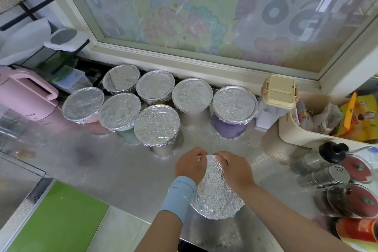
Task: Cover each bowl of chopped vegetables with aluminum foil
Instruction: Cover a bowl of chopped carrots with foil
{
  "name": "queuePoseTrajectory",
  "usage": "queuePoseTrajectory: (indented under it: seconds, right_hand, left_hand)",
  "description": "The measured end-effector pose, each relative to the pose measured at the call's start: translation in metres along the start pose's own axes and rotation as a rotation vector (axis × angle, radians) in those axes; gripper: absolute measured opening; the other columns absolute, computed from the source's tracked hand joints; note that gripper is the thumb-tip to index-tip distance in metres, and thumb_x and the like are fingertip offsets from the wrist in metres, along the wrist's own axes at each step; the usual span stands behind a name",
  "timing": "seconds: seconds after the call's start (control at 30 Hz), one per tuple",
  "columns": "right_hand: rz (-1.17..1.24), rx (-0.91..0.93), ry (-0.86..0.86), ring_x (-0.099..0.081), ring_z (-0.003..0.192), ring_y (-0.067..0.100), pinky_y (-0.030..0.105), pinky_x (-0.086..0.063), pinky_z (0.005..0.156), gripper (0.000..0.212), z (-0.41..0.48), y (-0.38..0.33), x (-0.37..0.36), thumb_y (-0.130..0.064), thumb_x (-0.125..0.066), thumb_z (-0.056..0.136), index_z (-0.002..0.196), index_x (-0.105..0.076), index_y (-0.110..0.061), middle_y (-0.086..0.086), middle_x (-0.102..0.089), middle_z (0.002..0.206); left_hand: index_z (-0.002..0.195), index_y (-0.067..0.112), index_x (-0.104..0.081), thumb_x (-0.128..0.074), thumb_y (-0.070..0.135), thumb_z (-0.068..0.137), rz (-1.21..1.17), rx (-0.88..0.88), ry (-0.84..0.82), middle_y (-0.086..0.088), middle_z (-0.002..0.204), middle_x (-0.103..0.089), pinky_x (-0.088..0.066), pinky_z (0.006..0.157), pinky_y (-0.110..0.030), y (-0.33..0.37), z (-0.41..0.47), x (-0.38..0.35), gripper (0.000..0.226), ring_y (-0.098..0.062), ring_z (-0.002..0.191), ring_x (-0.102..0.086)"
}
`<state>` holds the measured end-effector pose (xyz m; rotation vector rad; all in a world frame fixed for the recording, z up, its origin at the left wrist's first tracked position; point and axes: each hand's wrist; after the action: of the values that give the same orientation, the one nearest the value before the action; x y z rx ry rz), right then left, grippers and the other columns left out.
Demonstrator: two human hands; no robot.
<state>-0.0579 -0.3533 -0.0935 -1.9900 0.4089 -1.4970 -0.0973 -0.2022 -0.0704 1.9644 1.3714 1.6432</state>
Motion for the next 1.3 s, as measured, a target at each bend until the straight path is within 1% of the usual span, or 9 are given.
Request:
queuePoseTrajectory:
  seconds: [0.2,0.33,0.53,0.7,0.83,1.0,1.17,1.23,1.3]
  right_hand:
    - [0.099,-0.036,-0.006,-0.064,0.102,0.01,0.022,-0.044,0.085,0.027,0.0,0.002,0.003,-0.036,-0.053,0.099,0.121,-0.066,-0.027,-0.013,-0.07,0.111]
    - [0.071,-0.054,0.008,-0.063,0.089,0.007,0.026,-0.048,0.078,0.025,-0.009,0.01,0.002,-0.034,-0.046,0.101,0.108,-0.07,-0.033,-0.017,-0.071,0.099]
    - [0.078,-0.031,-0.013,-0.064,0.09,0.005,0.028,-0.051,0.082,0.026,-0.004,0.01,0.004,-0.037,-0.046,0.101,0.106,-0.071,-0.034,-0.019,-0.071,0.099]
    - [0.089,-0.035,-0.029,-0.062,0.108,0.008,0.024,-0.046,0.092,0.029,-0.005,0.01,0.009,-0.037,-0.047,0.101,0.122,-0.066,-0.031,-0.016,-0.068,0.117]
    - [0.1,-0.059,-0.007,-0.064,0.092,0.005,0.024,-0.048,0.08,0.026,-0.011,0.017,0.008,-0.036,-0.045,0.101,0.109,-0.07,-0.033,-0.018,-0.071,0.099]
    - [0.065,-0.044,-0.04,-0.065,0.09,0.009,0.031,-0.051,0.084,0.027,-0.004,0.017,0.01,-0.039,-0.043,0.101,0.108,-0.07,-0.035,-0.016,-0.072,0.098]
    - [0.021,-0.019,-0.031,-0.066,0.089,0.011,0.03,-0.051,0.08,0.027,-0.005,0.017,0.012,-0.041,-0.044,0.101,0.108,-0.069,-0.036,-0.014,-0.073,0.096]
    - [0.004,0.006,-0.039,-0.066,0.09,0.013,0.031,-0.051,0.08,0.027,-0.005,0.015,0.013,-0.041,-0.044,0.101,0.11,-0.069,-0.036,-0.012,-0.073,0.097]
    - [-0.034,0.019,-0.063,-0.066,0.093,0.014,0.032,-0.051,0.081,0.028,-0.004,0.012,0.014,-0.041,-0.042,0.102,0.113,-0.067,-0.035,-0.011,-0.073,0.1]
  left_hand:
    - [0.098,0.036,-0.073,-0.058,0.036,0.093,-0.069,0.003,-0.045,0.018,0.099,-0.072,-0.051,0.088,-0.03,0.003,0.004,-0.01,0.016,-0.008,0.093,-0.065]
    - [0.098,0.036,-0.071,-0.056,0.035,0.095,-0.062,0.025,-0.005,0.018,0.097,-0.071,-0.048,0.084,-0.025,0.001,0.0,-0.013,0.015,-0.007,0.091,-0.063]
    - [0.096,0.037,-0.067,-0.051,0.035,0.097,-0.051,0.065,0.056,0.018,0.093,-0.069,-0.047,0.079,-0.024,0.003,-0.008,-0.018,0.016,-0.009,0.086,-0.062]
    - [0.095,0.037,-0.067,-0.051,0.034,0.096,-0.124,0.1,0.092,0.018,0.092,-0.069,-0.047,0.078,-0.024,0.0,-0.013,-0.019,0.016,-0.008,0.086,-0.062]
    - [0.097,0.036,-0.068,-0.052,0.034,0.097,-0.145,0.124,0.128,0.019,0.093,-0.068,-0.045,0.078,-0.022,-0.002,-0.015,-0.021,0.016,-0.008,0.088,-0.061]
    - [0.099,0.037,-0.063,-0.048,0.036,0.099,-0.128,0.184,0.16,0.019,0.09,-0.064,-0.039,0.075,-0.022,0.005,-0.022,-0.022,0.016,-0.01,0.086,-0.058]
    - [0.106,0.034,-0.066,-0.05,0.03,0.097,0.028,-0.001,0.099,0.015,0.102,-0.068,-0.047,0.083,-0.025,0.01,-0.01,-0.015,0.019,-0.012,0.096,-0.062]
    - [0.113,0.033,-0.068,-0.054,0.032,0.097,0.022,-0.118,-0.006,0.016,0.112,-0.069,-0.048,0.093,-0.025,0.015,-0.004,-0.013,0.022,-0.007,0.102,-0.063]
    - [0.112,0.034,-0.069,-0.055,0.034,0.097,0.087,-0.168,-0.092,0.016,0.111,-0.07,-0.048,0.091,-0.025,0.017,-0.003,-0.015,0.021,-0.008,0.1,-0.063]
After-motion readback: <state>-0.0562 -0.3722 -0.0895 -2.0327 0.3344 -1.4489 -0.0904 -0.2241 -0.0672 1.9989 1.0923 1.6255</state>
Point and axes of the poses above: each hand's wrist, its own z-axis towards the middle knuckle, its own x-axis out of the back of the hand, y = z × x
